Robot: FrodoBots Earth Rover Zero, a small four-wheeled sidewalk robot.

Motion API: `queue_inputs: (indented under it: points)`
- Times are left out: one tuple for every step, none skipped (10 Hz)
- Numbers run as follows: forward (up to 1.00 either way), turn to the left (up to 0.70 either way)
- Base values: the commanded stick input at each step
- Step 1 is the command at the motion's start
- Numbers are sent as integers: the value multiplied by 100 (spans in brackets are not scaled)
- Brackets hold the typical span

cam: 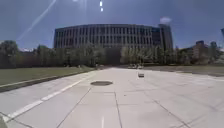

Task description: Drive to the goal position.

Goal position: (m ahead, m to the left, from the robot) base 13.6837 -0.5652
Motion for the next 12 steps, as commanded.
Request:
queue_inputs:
  points:
    - [70, 2]
    - [70, 1]
    - [70, 0]
    - [70, 2]
    - [70, 0]
    - [70, 2]
    - [70, 2]
    - [70, 1]
    - [70, 0]
    - [70, 2]
    - [70, 0]
    - [70, 0]
